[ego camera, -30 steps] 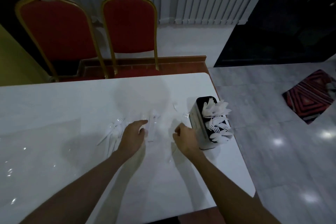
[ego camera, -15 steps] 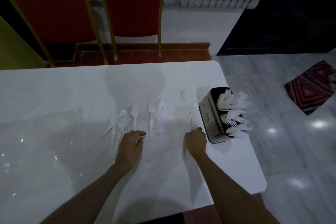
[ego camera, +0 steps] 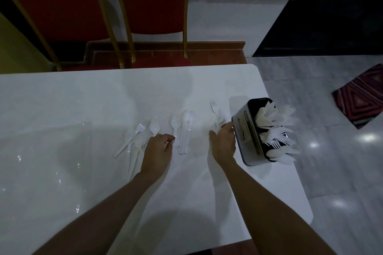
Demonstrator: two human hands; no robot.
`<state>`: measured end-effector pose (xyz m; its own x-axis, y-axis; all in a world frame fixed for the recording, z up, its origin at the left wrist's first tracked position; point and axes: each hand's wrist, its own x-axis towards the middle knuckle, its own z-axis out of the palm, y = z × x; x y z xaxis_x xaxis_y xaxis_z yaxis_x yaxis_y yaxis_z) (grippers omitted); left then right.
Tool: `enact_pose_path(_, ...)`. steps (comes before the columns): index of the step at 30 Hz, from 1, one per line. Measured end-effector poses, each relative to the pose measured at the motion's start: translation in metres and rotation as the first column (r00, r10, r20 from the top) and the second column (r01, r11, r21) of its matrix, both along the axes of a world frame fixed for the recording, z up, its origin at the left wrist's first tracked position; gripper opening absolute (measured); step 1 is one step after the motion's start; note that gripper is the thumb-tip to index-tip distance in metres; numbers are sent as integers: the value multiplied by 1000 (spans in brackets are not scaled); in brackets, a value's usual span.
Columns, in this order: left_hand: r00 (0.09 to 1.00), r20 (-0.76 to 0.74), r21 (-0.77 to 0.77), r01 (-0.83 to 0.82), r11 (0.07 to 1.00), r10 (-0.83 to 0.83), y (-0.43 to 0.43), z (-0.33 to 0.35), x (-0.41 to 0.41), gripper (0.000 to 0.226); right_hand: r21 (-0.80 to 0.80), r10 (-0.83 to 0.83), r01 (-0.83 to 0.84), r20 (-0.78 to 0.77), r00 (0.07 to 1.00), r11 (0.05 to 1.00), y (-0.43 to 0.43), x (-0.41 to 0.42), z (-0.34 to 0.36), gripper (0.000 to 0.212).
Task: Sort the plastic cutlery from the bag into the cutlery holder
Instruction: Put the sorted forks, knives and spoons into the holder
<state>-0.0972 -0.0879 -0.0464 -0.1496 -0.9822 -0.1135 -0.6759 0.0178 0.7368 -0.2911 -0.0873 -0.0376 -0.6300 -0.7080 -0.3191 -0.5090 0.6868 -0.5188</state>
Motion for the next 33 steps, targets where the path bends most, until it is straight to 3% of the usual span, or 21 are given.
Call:
enact_pose_path(5, 1000, 12, 27, -10, 1000, 10, -17, -1, -14, 17, 2, 66, -66, 14, 998, 998, -10, 0, -7, 28)
enact_pose_path(9, 999, 40, 55, -24, 998, 21, -26, -1, -30, 19, -60, 102, -104, -42, 994, 993, -32, -7, 3, 32)
enact_pose_path(14, 977, 211, 174, -50, 983, 12, -30, -2, -47, 41, 124, 241, -217, -234, 942, 968, -48, -16, -1, 28)
enact_pose_path(19, 969, 245, 287, -50, 957, -23, -27, 4, -51, 29, 166, 260, -222, -265, 929, 961, -45, -15, -5, 26)
enact_pose_path(26, 983, 130, 308, -167, 937, 132, -9, 9, -25, 33, 220, 249, -235, -40, 968, 947, -35, -15, 2, 35)
enact_pose_path(33, 989, 108, 311, -134, 941, 106, 5, 14, 6, 35, 213, 264, -277, 87, 961, 937, -19, -1, 4, 43)
